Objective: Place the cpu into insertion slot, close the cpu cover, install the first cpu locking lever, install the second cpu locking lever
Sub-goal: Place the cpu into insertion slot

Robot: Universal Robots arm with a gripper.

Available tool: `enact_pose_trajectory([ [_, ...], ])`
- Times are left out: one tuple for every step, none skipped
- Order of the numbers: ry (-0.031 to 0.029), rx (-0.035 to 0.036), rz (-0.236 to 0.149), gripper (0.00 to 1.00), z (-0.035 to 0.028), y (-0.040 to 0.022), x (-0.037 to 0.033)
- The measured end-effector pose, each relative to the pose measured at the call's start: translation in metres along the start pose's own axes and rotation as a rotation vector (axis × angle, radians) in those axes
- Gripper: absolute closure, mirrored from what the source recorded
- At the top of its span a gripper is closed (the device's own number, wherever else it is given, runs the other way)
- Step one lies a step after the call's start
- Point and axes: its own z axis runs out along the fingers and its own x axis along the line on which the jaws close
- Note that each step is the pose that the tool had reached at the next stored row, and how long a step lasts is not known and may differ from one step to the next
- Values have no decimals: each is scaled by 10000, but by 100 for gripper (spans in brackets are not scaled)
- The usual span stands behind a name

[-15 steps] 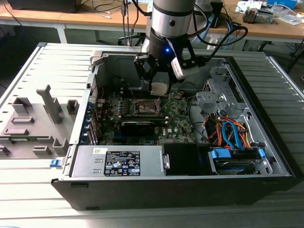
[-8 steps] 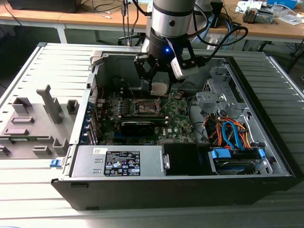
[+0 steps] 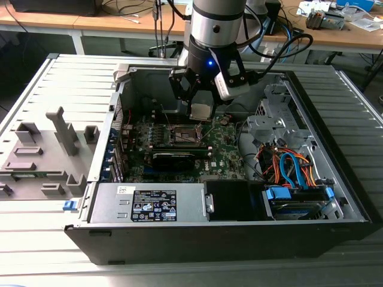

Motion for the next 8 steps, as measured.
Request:
enact_pose_trajectory([
  [-2, -1, 24, 45, 0, 0, 0],
  [-5, -1, 53, 45, 0, 0, 0],
  [-6, -1, 65, 45, 0, 0, 0],
  [-7, -2, 81, 45, 0, 0, 0],
  [-8, -2, 93, 45, 0, 0, 0],
  [-10, -2, 106, 45, 0, 0, 0],
  [-11, -2, 123, 45, 0, 0, 0],
  [-12, -2, 140, 45, 0, 0, 0],
])
